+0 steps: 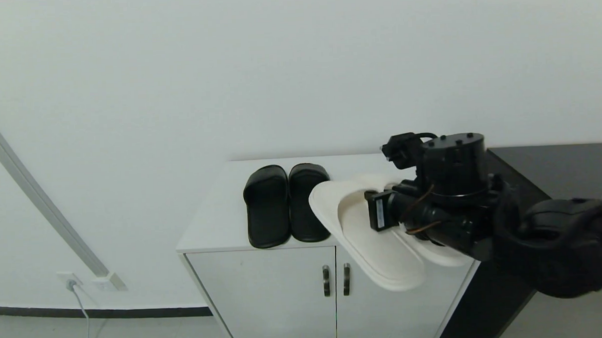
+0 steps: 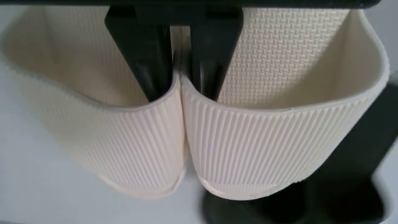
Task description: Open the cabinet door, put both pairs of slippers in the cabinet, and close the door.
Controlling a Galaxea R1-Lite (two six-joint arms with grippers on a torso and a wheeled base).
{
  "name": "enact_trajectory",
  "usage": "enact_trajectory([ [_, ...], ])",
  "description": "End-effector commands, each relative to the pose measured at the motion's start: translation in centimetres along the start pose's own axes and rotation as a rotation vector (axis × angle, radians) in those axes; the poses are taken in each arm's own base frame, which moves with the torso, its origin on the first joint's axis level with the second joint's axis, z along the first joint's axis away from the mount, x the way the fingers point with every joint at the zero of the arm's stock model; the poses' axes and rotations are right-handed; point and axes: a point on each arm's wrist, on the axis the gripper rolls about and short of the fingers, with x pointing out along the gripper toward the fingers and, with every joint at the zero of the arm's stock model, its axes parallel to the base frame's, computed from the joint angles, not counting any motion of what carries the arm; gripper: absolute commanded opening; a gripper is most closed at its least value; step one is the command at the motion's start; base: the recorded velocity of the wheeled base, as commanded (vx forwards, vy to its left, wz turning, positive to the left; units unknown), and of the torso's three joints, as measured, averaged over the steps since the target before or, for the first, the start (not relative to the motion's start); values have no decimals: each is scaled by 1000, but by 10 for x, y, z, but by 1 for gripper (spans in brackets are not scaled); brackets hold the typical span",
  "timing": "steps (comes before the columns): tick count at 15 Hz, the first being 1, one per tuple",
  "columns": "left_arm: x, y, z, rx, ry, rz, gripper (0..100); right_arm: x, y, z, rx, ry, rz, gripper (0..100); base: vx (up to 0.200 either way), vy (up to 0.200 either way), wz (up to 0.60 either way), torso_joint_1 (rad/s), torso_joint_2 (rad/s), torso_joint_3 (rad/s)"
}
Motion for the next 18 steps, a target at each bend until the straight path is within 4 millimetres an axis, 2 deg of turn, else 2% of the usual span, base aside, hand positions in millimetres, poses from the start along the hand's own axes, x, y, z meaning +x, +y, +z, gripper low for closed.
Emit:
enact_trajectory([
  [1, 0, 0, 0, 1, 0, 0, 0, -58, -2, 2, -35, -22, 154, 0, 0, 0, 0, 0, 0, 0],
  [3, 0, 0, 0, -1, 0, 0, 0, -81, -3, -6, -74, -15, 231, 0, 0, 0, 0, 0, 0, 0],
  [6, 0, 0, 0, -1, 0, 0, 0, -93, -7, -15, -90, 3, 240, 0, 0, 0, 0, 0, 0, 0],
  [14, 0, 0, 0, -1, 0, 0, 0, -92, -8, -22, -92, 26, 257, 0, 0, 0, 0, 0, 0, 0],
  [18, 0, 0, 0, -1, 0, 0, 0, -91, -7, -23, -93, 30, 257, 0, -200, 0, 0, 8, 2, -2],
])
